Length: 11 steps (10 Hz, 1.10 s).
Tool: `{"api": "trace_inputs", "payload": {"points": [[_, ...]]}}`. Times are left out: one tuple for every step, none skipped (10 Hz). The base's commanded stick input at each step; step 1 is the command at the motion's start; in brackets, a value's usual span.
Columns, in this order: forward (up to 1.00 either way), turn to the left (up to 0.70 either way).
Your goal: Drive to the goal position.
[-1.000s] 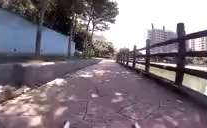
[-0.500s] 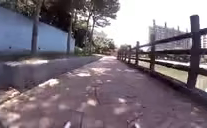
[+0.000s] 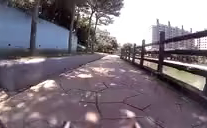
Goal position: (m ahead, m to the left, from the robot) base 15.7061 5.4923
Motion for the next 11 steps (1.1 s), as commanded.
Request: {"api": "trace_inputs", "payload": {"points": [[0.7, 0.0], [0.7, 0.0], [0.7, 0.0], [0.7, 0.0], [0.7, 0.0], [0.7, 0.0], [0.7, 0.0], [0.7, 0.0], [0.7, -0.12], [0.7, -0.35], [0.7, -0.35]]}}
